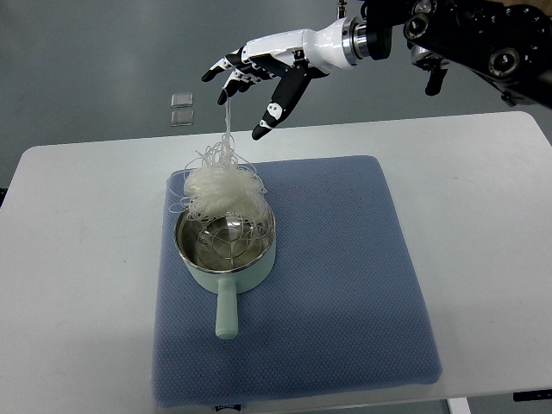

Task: Put vermicelli into pot with right hand
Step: 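Open the right hand and raise it, releasing the vermicelli into the pot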

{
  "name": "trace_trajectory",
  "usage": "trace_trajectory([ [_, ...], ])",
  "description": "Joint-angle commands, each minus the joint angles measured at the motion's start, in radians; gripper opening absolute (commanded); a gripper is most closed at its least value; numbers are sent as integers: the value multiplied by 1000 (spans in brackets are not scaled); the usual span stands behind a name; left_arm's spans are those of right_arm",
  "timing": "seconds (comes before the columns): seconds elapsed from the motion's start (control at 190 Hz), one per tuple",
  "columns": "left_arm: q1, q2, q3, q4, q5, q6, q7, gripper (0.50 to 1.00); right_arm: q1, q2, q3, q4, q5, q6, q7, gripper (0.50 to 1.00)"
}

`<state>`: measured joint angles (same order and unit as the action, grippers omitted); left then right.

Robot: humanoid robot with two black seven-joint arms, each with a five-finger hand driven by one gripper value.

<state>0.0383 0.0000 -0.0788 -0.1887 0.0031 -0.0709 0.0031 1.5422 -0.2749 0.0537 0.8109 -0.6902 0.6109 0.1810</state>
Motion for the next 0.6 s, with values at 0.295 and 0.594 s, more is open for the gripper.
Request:
trace_trajectory([
  [0.295,0,0,1,0,0,0,0,1000,-33,-58,-2,174,0,0,0,934],
  [0.594,0,0,1,0,0,0,0,1000,-91,-23,-25,185,-101,0,-2,934],
])
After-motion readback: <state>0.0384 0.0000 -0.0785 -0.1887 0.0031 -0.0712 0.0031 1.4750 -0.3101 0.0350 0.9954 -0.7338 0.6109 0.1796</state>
